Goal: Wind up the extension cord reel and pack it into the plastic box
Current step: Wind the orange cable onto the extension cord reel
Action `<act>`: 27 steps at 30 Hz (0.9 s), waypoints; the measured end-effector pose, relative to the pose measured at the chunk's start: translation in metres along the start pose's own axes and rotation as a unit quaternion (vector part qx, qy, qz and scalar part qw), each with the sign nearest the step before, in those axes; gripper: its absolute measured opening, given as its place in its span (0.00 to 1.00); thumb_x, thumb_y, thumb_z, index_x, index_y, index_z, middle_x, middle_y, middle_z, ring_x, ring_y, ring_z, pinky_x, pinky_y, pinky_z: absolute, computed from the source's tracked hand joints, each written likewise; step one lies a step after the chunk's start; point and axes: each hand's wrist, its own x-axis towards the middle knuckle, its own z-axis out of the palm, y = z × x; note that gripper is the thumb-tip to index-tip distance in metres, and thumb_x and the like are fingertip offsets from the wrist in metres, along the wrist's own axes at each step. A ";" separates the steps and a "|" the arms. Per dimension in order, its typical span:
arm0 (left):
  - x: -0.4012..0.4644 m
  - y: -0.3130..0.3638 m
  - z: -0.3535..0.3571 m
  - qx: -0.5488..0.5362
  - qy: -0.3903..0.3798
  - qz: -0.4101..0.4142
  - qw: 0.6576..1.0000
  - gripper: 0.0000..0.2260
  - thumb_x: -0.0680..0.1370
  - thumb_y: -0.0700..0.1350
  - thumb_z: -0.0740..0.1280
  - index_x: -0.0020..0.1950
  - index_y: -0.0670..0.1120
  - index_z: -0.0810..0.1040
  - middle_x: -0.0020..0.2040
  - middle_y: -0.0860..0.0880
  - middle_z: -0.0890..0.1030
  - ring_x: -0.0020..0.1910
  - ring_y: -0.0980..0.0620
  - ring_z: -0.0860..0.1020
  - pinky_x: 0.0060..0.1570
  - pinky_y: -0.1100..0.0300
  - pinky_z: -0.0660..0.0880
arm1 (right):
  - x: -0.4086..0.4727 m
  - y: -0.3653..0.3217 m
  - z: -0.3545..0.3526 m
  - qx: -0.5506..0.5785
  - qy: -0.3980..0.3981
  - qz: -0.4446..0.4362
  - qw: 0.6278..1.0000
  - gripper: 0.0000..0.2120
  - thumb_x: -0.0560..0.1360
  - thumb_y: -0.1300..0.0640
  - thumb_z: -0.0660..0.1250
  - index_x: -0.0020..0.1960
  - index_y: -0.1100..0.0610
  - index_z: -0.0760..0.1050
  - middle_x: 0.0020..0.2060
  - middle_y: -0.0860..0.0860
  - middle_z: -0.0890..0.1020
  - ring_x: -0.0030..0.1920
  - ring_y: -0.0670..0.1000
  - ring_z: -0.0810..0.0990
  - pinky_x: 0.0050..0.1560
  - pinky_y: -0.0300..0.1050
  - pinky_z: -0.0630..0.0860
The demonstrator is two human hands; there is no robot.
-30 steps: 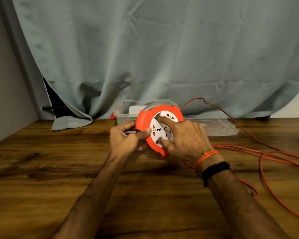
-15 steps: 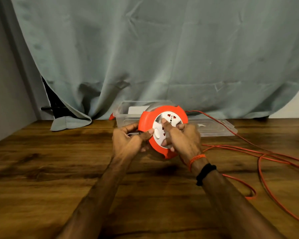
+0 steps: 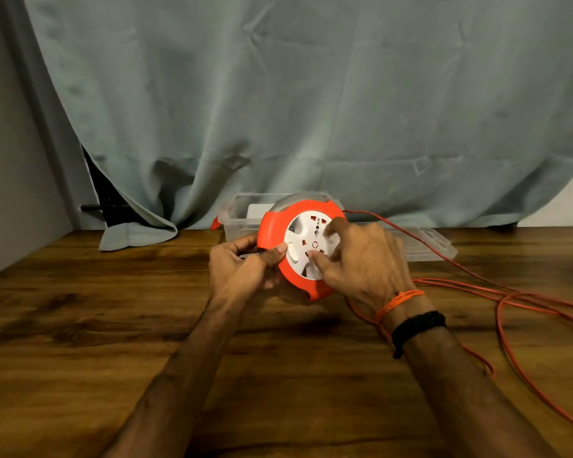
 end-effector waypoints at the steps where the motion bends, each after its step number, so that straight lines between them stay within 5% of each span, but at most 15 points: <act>1: 0.001 -0.001 -0.001 -0.001 0.003 -0.001 1.000 0.17 0.69 0.38 0.77 0.56 0.41 0.82 0.48 0.43 0.85 0.42 0.45 0.85 0.32 0.54 0.82 | -0.001 0.000 0.000 -0.017 -0.004 -0.024 1.000 0.24 0.71 0.37 0.64 0.62 0.48 0.73 0.47 0.53 0.84 0.53 0.59 0.81 0.49 0.50 0.75; 7: -0.001 0.002 -0.001 -0.014 -0.004 -0.012 1.000 0.16 0.69 0.35 0.75 0.56 0.39 0.82 0.46 0.42 0.85 0.36 0.50 0.85 0.27 0.59 0.79 | -0.003 0.000 -0.005 -0.061 -0.041 -0.112 0.991 0.30 0.72 0.38 0.64 0.72 0.38 0.61 0.54 0.50 0.81 0.55 0.59 0.79 0.45 0.49 0.66; 10: -0.002 0.004 -0.001 -0.010 -0.015 -0.011 1.000 0.15 0.69 0.35 0.75 0.55 0.41 0.82 0.42 0.46 0.84 0.31 0.54 0.84 0.26 0.61 0.79 | -0.002 0.000 -0.002 -0.058 -0.070 -0.124 0.988 0.31 0.74 0.40 0.63 0.74 0.35 0.55 0.56 0.51 0.80 0.56 0.60 0.79 0.49 0.51 0.70; 20: -0.006 0.005 0.001 -0.014 -0.045 0.010 0.999 0.14 0.69 0.34 0.75 0.53 0.42 0.81 0.42 0.47 0.84 0.32 0.55 0.84 0.26 0.61 0.79 | -0.002 0.006 0.010 -0.056 -0.055 -0.112 0.991 0.31 0.73 0.42 0.64 0.74 0.37 0.58 0.59 0.55 0.80 0.58 0.61 0.78 0.55 0.52 0.73; 24: -0.003 0.001 0.000 0.042 -0.028 0.033 0.998 0.18 0.68 0.38 0.77 0.57 0.42 0.82 0.46 0.45 0.85 0.36 0.51 0.85 0.32 0.52 0.82 | -0.009 -0.004 0.013 0.071 0.005 -0.005 0.997 0.30 0.67 0.43 0.70 0.68 0.39 0.71 0.54 0.52 0.84 0.56 0.59 0.80 0.55 0.50 0.75; 27: -0.002 -0.003 0.002 0.043 -0.016 0.032 0.998 0.19 0.68 0.38 0.77 0.57 0.42 0.82 0.47 0.44 0.85 0.38 0.46 0.85 0.36 0.46 0.83 | -0.008 -0.013 0.023 0.217 0.013 0.143 0.966 0.29 0.68 0.38 0.72 0.65 0.49 0.76 0.57 0.53 0.83 0.58 0.57 0.80 0.56 0.45 0.75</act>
